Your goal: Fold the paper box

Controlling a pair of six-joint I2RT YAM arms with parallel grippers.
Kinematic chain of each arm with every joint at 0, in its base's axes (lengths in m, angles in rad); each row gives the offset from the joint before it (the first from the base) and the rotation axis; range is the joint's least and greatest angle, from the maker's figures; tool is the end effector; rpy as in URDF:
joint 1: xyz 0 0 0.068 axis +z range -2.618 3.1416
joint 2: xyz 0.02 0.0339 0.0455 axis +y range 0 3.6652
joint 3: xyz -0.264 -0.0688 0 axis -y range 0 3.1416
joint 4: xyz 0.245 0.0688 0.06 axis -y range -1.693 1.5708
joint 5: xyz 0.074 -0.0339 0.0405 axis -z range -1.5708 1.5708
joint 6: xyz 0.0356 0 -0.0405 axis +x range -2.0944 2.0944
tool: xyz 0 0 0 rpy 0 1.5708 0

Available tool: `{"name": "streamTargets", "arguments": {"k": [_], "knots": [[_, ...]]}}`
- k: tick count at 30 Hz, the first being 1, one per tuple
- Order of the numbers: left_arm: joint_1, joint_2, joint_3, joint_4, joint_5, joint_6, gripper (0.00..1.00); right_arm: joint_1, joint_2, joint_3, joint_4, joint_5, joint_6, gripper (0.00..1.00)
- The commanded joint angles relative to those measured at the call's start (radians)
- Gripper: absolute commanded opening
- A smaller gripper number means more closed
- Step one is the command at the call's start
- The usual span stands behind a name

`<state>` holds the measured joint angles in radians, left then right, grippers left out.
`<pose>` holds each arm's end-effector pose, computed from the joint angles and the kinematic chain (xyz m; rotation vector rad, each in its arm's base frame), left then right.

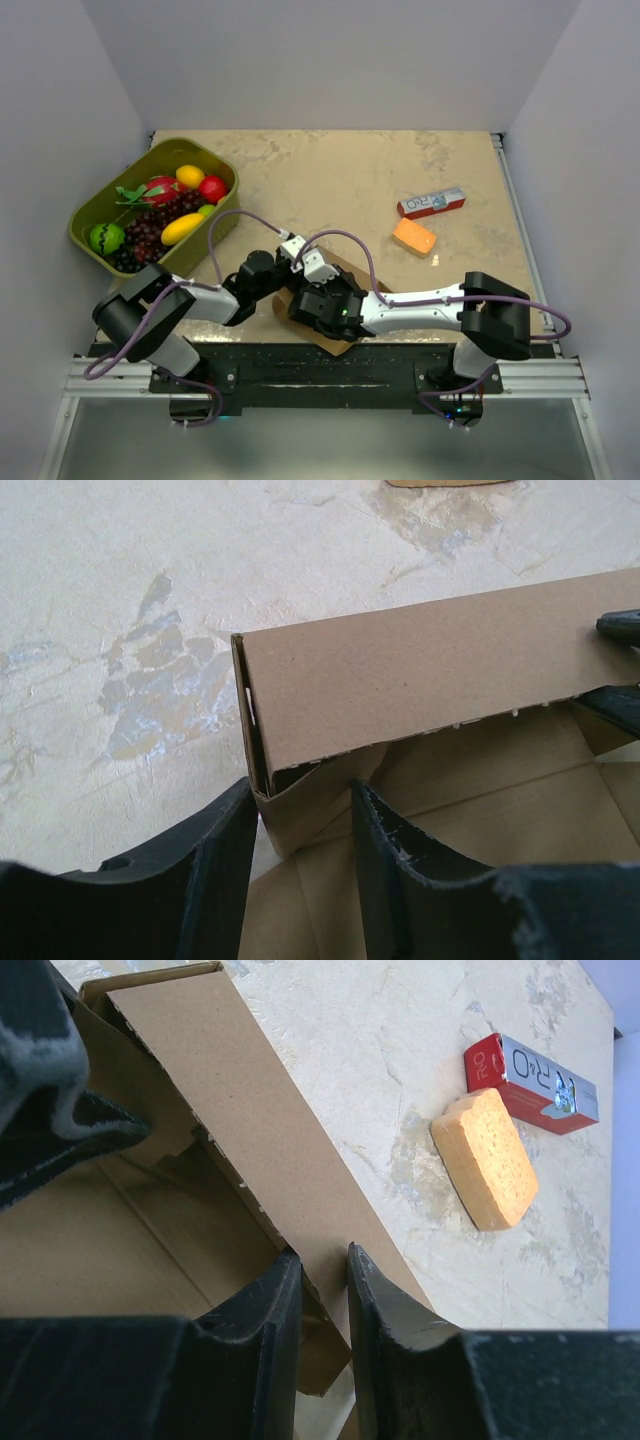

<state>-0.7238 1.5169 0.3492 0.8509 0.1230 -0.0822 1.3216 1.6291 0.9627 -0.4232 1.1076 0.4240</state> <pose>0.1926 -0.1761 0.1412 0.6933 1.8124 -0.6606 0.1065 0.2893 0.1931 -0.5882 1.9134 -0.4145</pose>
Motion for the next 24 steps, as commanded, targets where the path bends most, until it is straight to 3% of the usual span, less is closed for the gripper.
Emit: {"name": "streamTargets", "arguments": {"k": [1,9,18,24], "knots": [[0.009,0.023,-0.001,0.122,0.017,0.032,0.42,0.001,-0.023,-0.013,0.057,-0.066,0.029,0.25],[0.009,0.097,0.013,0.189,0.000,0.015,0.30,0.001,-0.020,-0.010,0.057,-0.066,0.027,0.25],[0.009,0.104,0.014,0.191,-0.120,-0.037,0.02,0.001,-0.018,-0.010,0.055,-0.066,0.027,0.25],[-0.006,0.126,0.028,0.157,-0.241,-0.073,0.00,0.001,-0.008,-0.004,0.047,-0.060,0.035,0.24]]}}
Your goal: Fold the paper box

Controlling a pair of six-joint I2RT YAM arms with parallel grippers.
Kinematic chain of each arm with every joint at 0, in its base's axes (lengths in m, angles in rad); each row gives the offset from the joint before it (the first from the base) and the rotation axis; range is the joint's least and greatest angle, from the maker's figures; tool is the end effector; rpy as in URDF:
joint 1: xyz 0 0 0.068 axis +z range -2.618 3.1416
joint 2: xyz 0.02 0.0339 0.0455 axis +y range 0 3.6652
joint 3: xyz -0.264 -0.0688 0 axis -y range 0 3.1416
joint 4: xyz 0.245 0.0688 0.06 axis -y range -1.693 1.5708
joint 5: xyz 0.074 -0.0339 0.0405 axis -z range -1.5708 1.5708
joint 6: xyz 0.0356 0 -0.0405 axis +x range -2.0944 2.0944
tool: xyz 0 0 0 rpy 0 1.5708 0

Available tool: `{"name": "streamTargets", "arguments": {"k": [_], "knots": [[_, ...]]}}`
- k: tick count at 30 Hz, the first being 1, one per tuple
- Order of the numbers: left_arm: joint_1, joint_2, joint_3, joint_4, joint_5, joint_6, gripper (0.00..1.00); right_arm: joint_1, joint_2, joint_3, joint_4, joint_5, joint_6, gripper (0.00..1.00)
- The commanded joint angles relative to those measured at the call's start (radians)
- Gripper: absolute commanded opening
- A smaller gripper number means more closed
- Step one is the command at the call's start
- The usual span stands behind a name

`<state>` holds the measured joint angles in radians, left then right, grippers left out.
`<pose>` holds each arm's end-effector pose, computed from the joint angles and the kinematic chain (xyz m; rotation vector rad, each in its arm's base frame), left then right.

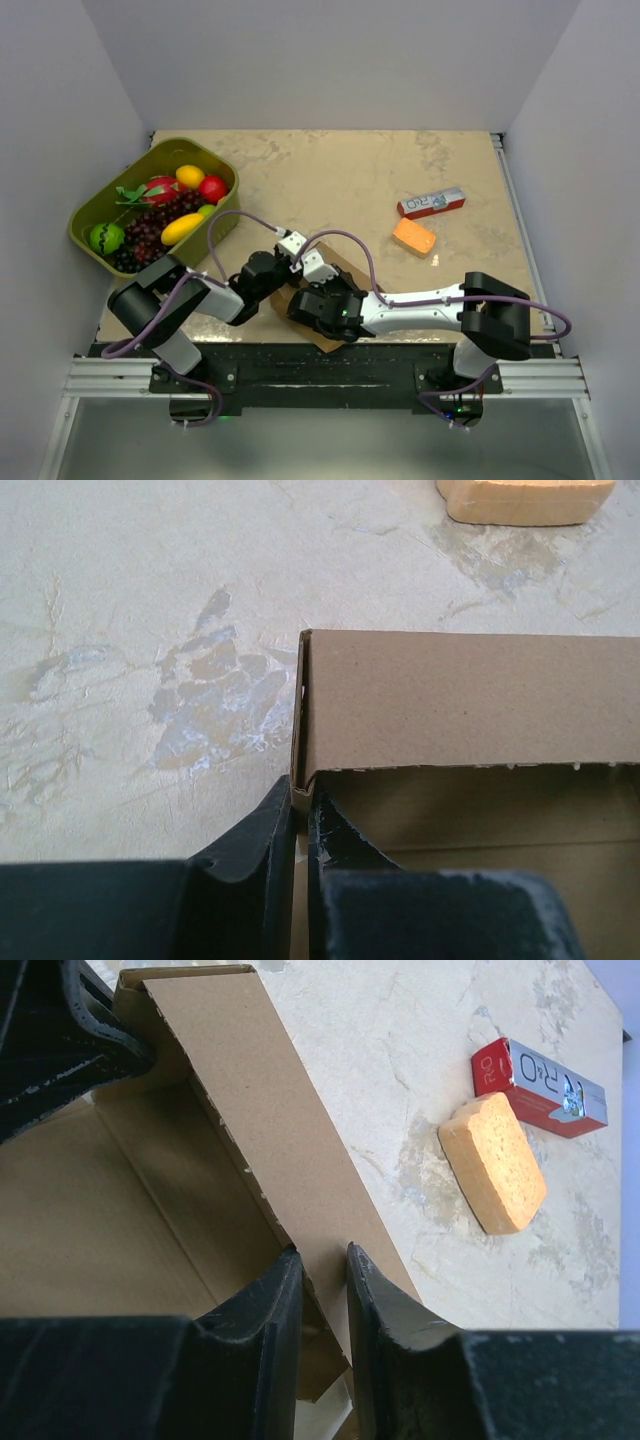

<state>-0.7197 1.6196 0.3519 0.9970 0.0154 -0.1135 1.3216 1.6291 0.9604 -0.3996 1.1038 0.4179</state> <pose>0.2018 -0.1776 0.1320 0.5727 1.7943 -0.5927 0.1068 0.2908 0.1933 -0.5811 1.9117 -0.3967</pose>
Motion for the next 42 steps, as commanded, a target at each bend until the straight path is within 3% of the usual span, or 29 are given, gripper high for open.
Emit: {"name": "streamTargets", "arguments": {"k": [1,9,15,19,24,30,35,42], "knots": [[-0.014,0.022,0.025,0.002,-0.155,-0.046,0.00,0.001,-0.009,-0.002,0.022,-0.055,0.042,0.24],[-0.055,0.011,0.038,-0.086,-0.388,-0.095,0.00,0.002,-0.009,-0.009,0.038,-0.071,0.051,0.24],[-0.087,0.000,0.012,-0.018,-0.312,-0.075,0.00,0.002,-0.005,-0.014,0.038,-0.079,0.070,0.25],[-0.109,-0.030,0.002,-0.064,-0.338,-0.103,0.01,0.002,-0.024,-0.006,-0.004,-0.074,0.093,0.44],[-0.126,-0.084,-0.028,-0.118,-0.350,-0.127,0.16,0.002,-0.096,-0.011,-0.056,-0.093,0.130,0.63],[-0.133,-0.182,-0.065,-0.162,-0.327,-0.143,0.48,0.002,-0.218,-0.038,-0.074,-0.139,0.140,0.85],[-0.133,-0.288,-0.099,-0.236,-0.290,-0.150,0.67,0.001,-0.351,-0.052,-0.081,-0.209,0.142,0.90],[-0.127,-0.535,-0.119,-0.400,-0.189,-0.193,0.75,-0.013,-0.509,-0.037,-0.116,-0.297,0.273,0.96]]}}
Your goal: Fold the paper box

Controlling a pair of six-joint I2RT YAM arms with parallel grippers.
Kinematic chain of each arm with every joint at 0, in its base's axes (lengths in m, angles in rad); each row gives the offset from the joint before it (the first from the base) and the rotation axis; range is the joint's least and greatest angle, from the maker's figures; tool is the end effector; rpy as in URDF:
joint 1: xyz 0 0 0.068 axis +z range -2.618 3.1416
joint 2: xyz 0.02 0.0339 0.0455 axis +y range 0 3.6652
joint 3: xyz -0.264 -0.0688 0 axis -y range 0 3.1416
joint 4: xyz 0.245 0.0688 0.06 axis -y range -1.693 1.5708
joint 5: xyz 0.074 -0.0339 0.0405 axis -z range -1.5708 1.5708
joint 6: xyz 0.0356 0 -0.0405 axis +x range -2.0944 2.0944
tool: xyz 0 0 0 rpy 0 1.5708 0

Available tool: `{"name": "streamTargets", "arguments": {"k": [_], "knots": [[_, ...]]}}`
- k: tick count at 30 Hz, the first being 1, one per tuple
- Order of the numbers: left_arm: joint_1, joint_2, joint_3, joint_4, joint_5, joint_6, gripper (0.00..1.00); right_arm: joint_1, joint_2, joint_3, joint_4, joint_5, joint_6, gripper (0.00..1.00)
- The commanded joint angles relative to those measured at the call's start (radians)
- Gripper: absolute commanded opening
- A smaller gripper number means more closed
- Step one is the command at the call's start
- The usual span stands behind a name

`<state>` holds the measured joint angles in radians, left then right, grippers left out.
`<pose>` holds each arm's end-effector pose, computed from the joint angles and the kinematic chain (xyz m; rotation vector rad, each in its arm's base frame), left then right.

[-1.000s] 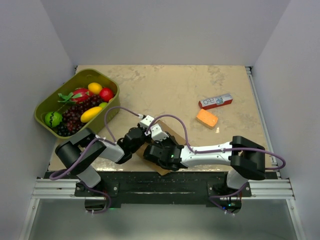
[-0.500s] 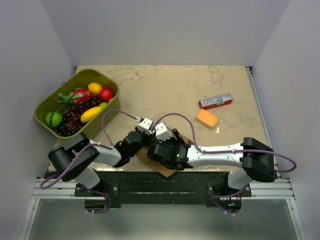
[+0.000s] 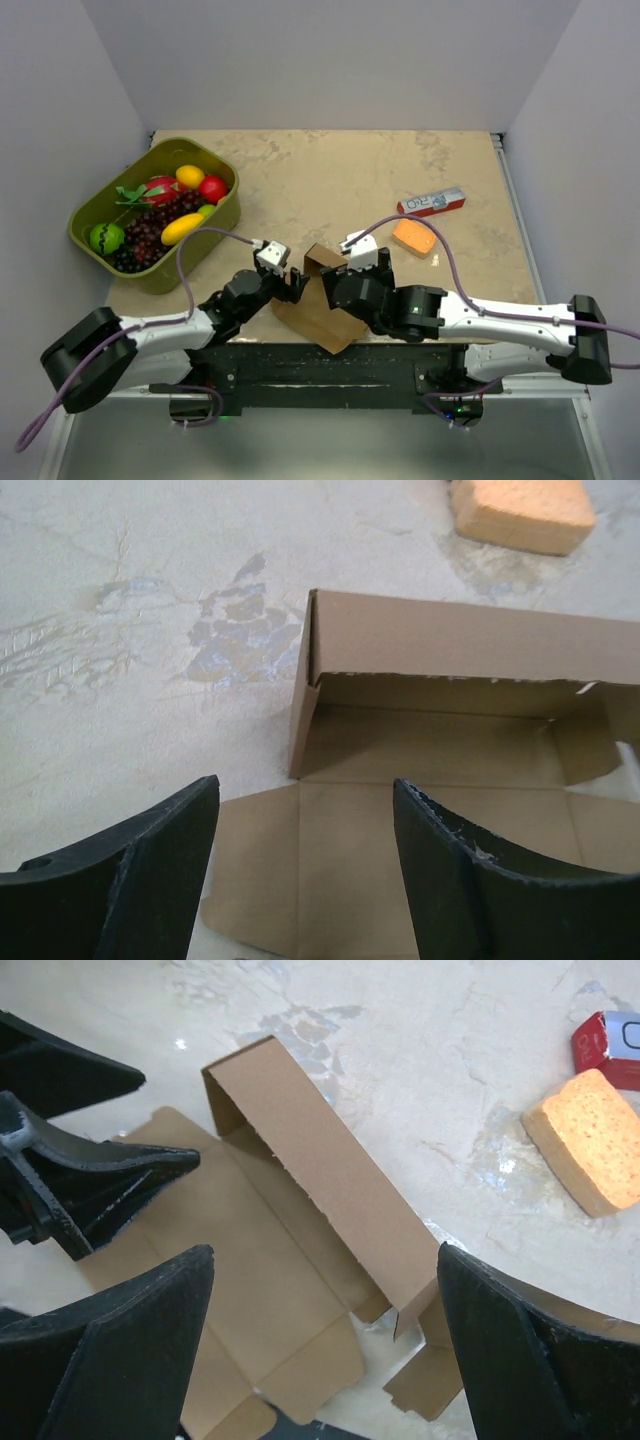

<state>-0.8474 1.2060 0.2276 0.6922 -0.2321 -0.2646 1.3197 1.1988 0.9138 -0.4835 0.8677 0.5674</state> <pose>0.1495 -0.1569 0.1597 0.3829 1.8470 -0.5559 0.0874 0.2313 0.2807 -0.3695 2.0062 0.1431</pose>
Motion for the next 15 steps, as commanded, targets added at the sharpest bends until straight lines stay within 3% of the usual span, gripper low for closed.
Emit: {"name": "streamTargets", "arguments": {"k": [1,4,7,15], "knots": [[0.007,-0.182,0.015,-0.126,0.065,-0.053,0.77,-0.034,-0.093,0.011,-0.041,-0.081,0.143,0.95],[0.073,-0.261,0.070,-0.223,0.149,-0.103,0.79,-0.118,-0.155,-0.013,-0.008,-0.218,0.189,0.91],[0.148,-0.238,0.166,-0.283,0.253,-0.133,0.80,-0.229,-0.215,-0.085,0.078,-0.407,0.209,0.84],[0.226,-0.040,0.323,-0.266,0.439,-0.133,0.80,-0.335,-0.294,-0.236,0.114,-0.538,0.305,0.75]]}}
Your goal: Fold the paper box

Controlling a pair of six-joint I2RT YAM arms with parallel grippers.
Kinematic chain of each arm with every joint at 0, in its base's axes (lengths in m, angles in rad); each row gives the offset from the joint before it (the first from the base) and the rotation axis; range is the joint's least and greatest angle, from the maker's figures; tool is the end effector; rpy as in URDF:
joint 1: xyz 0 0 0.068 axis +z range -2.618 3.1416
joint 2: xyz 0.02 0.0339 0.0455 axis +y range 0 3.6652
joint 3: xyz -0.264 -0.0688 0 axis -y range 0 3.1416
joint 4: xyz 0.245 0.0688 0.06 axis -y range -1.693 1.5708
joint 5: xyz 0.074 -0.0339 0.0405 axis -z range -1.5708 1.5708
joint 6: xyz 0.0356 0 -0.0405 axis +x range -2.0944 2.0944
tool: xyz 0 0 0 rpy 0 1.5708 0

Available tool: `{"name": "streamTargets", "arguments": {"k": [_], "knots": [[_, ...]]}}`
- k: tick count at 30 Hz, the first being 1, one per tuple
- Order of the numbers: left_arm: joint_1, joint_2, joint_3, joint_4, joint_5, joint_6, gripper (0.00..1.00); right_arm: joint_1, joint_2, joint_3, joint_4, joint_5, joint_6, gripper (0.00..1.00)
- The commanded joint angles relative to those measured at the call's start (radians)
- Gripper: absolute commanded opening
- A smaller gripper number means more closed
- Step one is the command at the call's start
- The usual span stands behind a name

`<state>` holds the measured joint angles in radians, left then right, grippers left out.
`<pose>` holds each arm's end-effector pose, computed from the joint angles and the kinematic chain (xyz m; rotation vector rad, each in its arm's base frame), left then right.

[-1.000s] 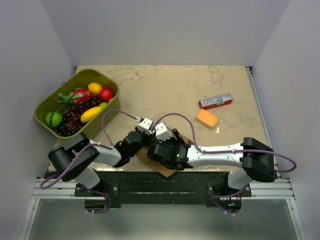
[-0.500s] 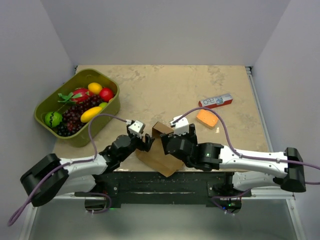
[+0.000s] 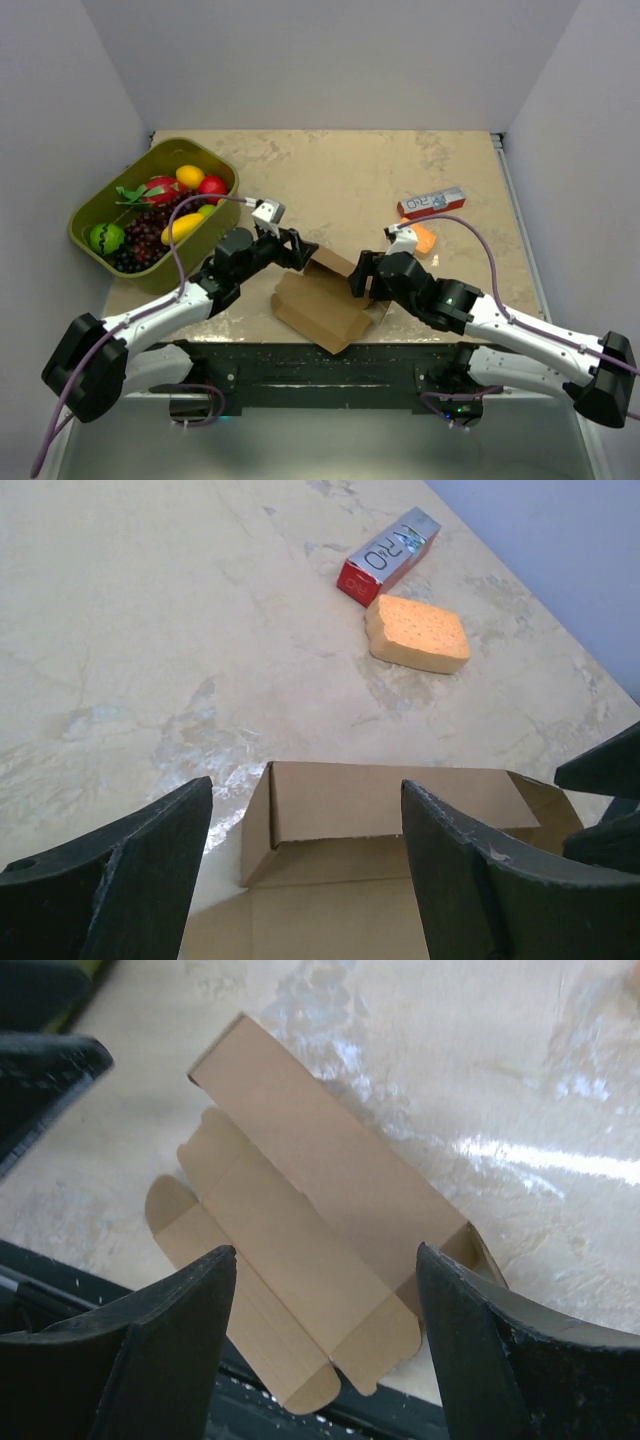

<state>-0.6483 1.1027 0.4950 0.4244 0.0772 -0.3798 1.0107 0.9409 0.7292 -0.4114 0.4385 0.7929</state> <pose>0.1928 -0.1495 0.2385 0.3023 1.8006 -0.8076 0.1206 0.1639 0.2720 0.0106 2.1830 0.5728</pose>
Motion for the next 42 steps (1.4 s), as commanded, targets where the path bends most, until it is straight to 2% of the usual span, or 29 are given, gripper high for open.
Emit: {"name": "streamTargets", "arguments": {"k": [1,11,23,42], "knots": [[0.033,0.092,0.060,0.005,0.139,-0.018,0.80,-0.032,-0.045,-0.060,0.042,-0.109,0.089,0.75],[0.121,0.230,0.068,0.094,0.233,-0.019,0.76,-0.060,-0.057,-0.120,0.082,-0.127,0.144,0.74],[0.127,0.309,0.031,0.188,0.300,-0.037,0.72,-0.075,-0.059,-0.168,0.097,-0.090,0.180,0.71],[0.133,0.379,-0.010,0.244,0.305,-0.039,0.52,-0.155,-0.021,-0.209,0.180,-0.081,0.158,0.67]]}}
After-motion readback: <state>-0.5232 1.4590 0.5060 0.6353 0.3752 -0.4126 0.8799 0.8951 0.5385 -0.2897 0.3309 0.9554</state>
